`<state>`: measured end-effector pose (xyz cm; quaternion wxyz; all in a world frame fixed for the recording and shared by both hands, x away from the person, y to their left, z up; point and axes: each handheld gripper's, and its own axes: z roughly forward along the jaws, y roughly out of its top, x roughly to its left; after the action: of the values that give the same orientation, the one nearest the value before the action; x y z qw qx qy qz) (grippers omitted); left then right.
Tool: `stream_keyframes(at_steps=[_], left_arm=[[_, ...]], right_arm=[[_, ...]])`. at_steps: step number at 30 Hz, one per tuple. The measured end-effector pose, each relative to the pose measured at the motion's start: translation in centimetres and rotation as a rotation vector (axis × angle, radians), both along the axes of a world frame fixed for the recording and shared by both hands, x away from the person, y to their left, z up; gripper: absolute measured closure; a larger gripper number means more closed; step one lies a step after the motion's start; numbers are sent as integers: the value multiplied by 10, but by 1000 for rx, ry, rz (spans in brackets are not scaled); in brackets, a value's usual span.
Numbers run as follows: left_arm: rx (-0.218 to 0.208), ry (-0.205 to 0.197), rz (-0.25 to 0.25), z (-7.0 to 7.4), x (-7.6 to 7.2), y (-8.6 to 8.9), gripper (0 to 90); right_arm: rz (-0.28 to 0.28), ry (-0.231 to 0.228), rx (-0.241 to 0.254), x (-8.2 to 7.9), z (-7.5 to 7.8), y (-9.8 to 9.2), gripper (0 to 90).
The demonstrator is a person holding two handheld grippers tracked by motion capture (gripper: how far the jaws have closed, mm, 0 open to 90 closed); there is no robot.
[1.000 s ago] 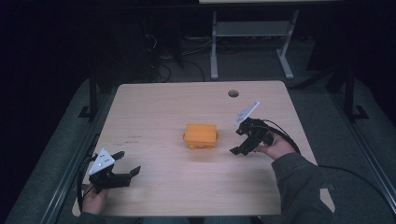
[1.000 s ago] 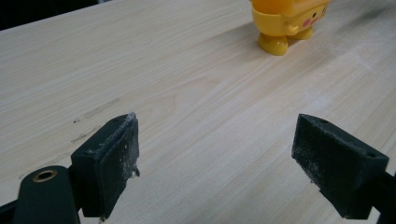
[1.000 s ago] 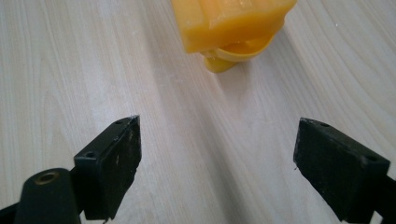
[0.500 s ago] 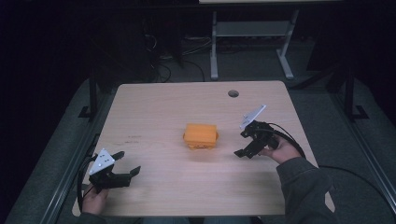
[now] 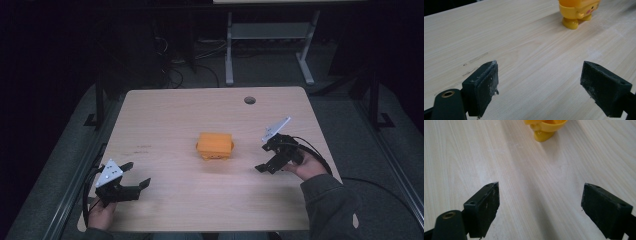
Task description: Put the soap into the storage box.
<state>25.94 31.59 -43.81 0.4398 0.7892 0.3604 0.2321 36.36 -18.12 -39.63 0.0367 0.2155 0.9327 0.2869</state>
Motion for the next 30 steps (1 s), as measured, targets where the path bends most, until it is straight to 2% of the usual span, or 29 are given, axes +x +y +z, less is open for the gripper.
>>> stream_keyframes(at_steps=[21,30], left_arm=[[0,1,2,-1,0,-1,143],[-1,3,3,-1,0,-1,143]], right_arm=[[-22,-1,-8,-15,-11,-17,146],[-53,-1,-1,-30,-16,-27,146]])
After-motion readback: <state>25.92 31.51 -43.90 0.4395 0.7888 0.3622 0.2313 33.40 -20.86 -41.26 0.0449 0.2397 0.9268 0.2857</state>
